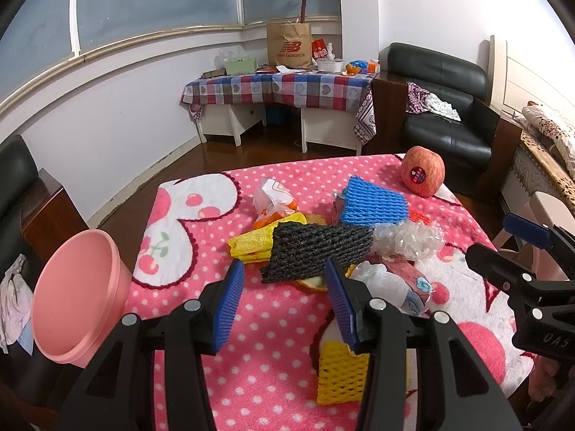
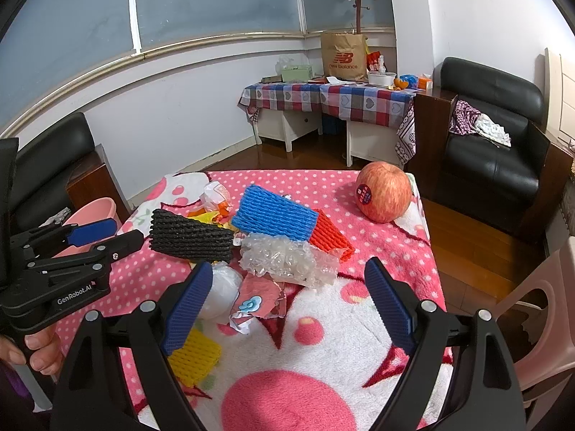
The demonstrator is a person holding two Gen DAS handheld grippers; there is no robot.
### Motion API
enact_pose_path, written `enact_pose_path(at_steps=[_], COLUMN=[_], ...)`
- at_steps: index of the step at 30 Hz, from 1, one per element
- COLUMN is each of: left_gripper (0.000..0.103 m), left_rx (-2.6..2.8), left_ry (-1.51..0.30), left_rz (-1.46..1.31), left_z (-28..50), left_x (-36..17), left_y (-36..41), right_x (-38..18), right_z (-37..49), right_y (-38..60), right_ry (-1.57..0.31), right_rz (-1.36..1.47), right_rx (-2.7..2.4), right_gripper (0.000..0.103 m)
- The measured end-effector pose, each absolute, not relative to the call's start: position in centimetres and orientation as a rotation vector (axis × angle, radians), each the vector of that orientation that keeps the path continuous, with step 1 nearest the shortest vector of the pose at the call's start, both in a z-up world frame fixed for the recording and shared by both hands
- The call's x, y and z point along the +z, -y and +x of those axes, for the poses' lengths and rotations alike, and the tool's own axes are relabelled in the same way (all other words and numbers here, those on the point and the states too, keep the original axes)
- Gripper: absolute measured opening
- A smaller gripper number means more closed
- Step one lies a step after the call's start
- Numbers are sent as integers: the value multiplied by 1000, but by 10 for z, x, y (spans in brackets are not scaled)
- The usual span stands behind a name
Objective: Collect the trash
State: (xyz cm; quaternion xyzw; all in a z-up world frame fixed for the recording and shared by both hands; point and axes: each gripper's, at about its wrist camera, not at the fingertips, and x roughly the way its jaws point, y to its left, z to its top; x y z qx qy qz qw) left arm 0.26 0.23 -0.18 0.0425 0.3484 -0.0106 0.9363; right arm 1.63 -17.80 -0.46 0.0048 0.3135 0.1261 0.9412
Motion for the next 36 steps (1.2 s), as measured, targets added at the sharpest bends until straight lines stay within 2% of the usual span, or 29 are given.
enact_pose_path(at_steps=[4, 6, 16, 19, 36], left_gripper=[47, 47, 47, 47, 47], left_rx=[-22, -25, -95, -122, -317], left_ry=[-713, -713, -721, -727, -816], left_rz=[87, 86, 80, 65, 17], left_z=[3, 3, -8, -10, -25], left_x=[-2, -2, -18, -19, -47], left_y=[-2, -3, -10, -13, -2], right_x=[-3, -5, -12, -16, -39], right_z=[17, 18, 19, 20, 17], right_y=[177, 177, 180, 182, 190], right_ry=[-645, -657, -671, -688, -740], right_rz=[7, 7, 14, 19, 42], right_rx=[264, 272, 280, 287, 313], right_gripper=[86, 81, 80, 75, 73])
